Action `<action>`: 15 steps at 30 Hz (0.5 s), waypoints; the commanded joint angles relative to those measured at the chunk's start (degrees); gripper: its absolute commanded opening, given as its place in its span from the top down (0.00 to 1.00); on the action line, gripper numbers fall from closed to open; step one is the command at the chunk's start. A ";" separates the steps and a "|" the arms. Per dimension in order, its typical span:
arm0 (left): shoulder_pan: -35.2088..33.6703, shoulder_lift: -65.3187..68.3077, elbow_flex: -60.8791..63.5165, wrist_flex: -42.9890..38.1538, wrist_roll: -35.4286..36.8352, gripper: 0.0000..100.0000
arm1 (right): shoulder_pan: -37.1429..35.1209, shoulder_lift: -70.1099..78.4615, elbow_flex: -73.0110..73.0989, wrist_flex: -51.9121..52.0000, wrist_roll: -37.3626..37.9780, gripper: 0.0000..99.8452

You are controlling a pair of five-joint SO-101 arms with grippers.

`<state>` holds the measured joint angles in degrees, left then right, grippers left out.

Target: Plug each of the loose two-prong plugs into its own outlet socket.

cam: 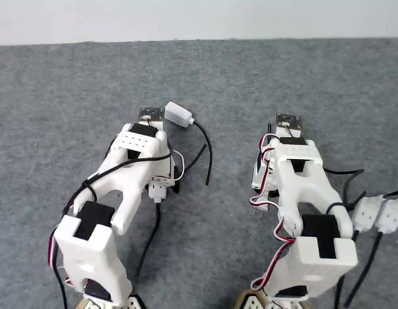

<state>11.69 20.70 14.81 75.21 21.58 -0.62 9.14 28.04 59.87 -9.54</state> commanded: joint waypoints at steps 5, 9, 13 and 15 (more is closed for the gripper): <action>-1.93 -11.34 4.53 -2.46 -5.45 0.73 | -2.15 -0.04 -2.11 -1.63 0.79 0.99; -1.93 -20.22 14.73 -8.62 -11.43 0.73 | -2.15 -0.04 -2.11 -1.63 0.79 0.99; -4.66 -28.84 24.92 -14.86 -19.25 0.73 | -2.15 -0.13 -2.11 -1.63 0.79 0.99; -8.35 -33.32 29.23 -18.20 -21.98 0.73 | -2.15 -0.13 -2.11 -1.63 0.88 0.99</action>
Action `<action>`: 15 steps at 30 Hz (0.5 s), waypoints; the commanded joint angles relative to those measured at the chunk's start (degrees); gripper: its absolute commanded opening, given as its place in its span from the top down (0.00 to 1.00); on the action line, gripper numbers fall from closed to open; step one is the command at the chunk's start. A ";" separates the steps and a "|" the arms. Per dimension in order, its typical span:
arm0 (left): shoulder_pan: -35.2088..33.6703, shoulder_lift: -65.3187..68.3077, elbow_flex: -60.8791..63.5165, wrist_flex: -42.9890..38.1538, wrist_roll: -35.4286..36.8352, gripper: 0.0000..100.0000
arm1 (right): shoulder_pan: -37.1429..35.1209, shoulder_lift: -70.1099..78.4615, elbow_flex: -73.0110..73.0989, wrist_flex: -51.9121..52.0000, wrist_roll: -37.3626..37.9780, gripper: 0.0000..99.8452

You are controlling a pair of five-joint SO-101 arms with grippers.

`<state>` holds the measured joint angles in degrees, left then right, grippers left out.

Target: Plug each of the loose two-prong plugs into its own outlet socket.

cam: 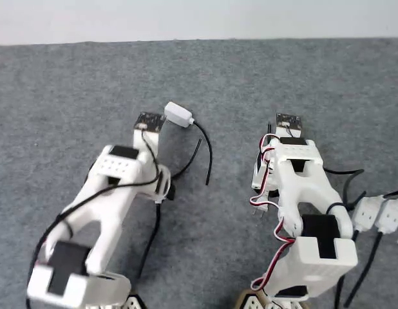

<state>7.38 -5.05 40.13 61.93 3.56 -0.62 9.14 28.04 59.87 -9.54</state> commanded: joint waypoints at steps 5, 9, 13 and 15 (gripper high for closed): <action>-10.90 -17.49 13.23 -13.36 -10.20 0.73 | -2.15 -0.57 -2.02 -1.63 2.99 0.99; -12.31 -22.86 14.81 -12.31 -10.90 0.73 | -4.53 -1.19 -1.85 -1.10 4.31 0.99; -15.56 -21.98 13.49 -13.19 -10.90 0.73 | -9.98 -8.66 -1.67 1.54 5.27 0.99; -16.53 -18.37 11.38 -13.10 -10.81 0.73 | -12.88 -14.55 -1.23 2.59 5.27 0.99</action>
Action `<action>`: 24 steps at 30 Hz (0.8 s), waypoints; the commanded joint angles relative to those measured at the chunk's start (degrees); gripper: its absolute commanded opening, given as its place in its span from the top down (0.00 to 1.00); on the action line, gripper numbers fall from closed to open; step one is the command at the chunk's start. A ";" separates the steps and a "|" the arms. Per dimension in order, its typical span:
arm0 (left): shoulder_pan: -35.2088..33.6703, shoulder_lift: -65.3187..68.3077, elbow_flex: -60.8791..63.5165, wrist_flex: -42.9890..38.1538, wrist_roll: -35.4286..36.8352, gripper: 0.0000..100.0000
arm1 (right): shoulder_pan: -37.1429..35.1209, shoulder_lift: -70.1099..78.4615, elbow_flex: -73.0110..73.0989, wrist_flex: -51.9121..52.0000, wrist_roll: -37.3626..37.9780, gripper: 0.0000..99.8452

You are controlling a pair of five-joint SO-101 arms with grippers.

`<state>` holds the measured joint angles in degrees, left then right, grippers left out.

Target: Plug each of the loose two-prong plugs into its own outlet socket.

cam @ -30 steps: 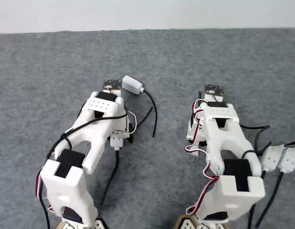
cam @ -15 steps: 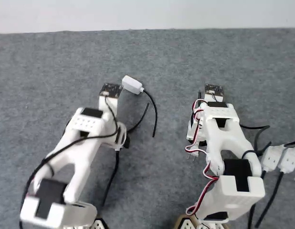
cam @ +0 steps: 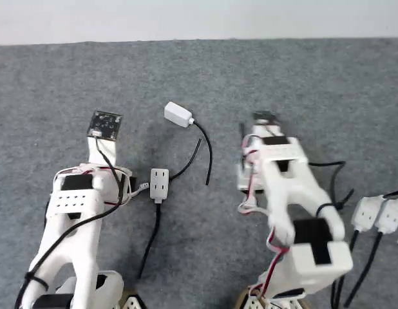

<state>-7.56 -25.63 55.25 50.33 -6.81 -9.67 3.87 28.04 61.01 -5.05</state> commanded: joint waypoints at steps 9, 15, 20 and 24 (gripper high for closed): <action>-5.36 30.86 -28.79 10.90 -6.07 0.87 | -14.81 -27.47 -1.58 1.19 1.41 0.99; -2.11 34.02 -31.87 16.62 -19.16 0.99 | -21.41 -29.49 -2.99 2.24 2.37 0.99; 0.35 34.02 -30.99 19.43 -24.62 0.99 | -23.96 -32.84 -2.64 2.51 1.67 0.99; 2.46 33.67 -29.76 20.48 -29.19 0.99 | -27.21 -34.15 0.44 -0.13 1.67 0.99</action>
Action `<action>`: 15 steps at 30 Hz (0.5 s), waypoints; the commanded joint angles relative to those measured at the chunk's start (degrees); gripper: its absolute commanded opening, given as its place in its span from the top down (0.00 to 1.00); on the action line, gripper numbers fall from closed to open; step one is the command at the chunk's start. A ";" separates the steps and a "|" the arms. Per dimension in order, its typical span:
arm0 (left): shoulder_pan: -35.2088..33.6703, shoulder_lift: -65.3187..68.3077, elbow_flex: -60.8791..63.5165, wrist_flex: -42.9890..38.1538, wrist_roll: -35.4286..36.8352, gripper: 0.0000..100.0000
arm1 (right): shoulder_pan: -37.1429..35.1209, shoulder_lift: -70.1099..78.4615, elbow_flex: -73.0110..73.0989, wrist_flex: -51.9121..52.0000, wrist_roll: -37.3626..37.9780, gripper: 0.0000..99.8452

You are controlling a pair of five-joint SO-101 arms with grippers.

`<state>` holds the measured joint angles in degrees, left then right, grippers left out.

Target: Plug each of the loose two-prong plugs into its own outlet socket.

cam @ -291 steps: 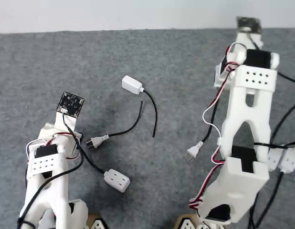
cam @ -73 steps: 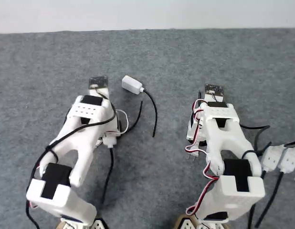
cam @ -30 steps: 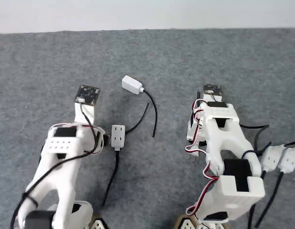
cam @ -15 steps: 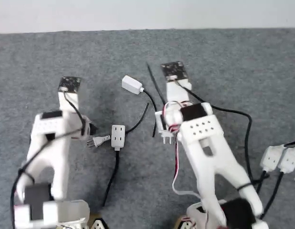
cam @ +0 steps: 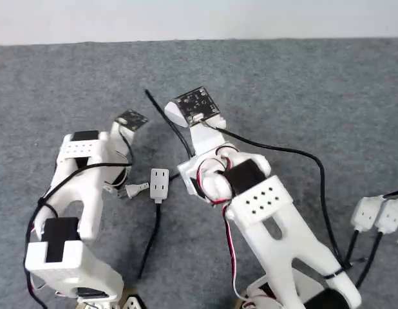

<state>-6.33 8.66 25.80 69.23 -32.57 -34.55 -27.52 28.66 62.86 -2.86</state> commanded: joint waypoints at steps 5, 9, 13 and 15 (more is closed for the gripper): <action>3.69 -8.00 7.78 -0.88 -8.18 0.99 | -4.18 -0.92 1.93 -4.79 -2.73 0.99; 5.27 -19.52 19.12 -7.30 -9.49 0.99 | -4.88 0.84 1.93 -5.14 -3.34 0.99; 7.03 -29.01 27.91 -10.73 -11.25 0.99 | -4.88 1.71 2.02 -6.11 -3.34 0.99; 7.38 -32.00 30.37 -11.78 -11.60 0.99 | -4.88 1.98 2.02 -6.20 -3.43 0.99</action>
<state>-0.18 -17.36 54.02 59.91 -42.95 -39.03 -25.41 31.30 57.93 -5.67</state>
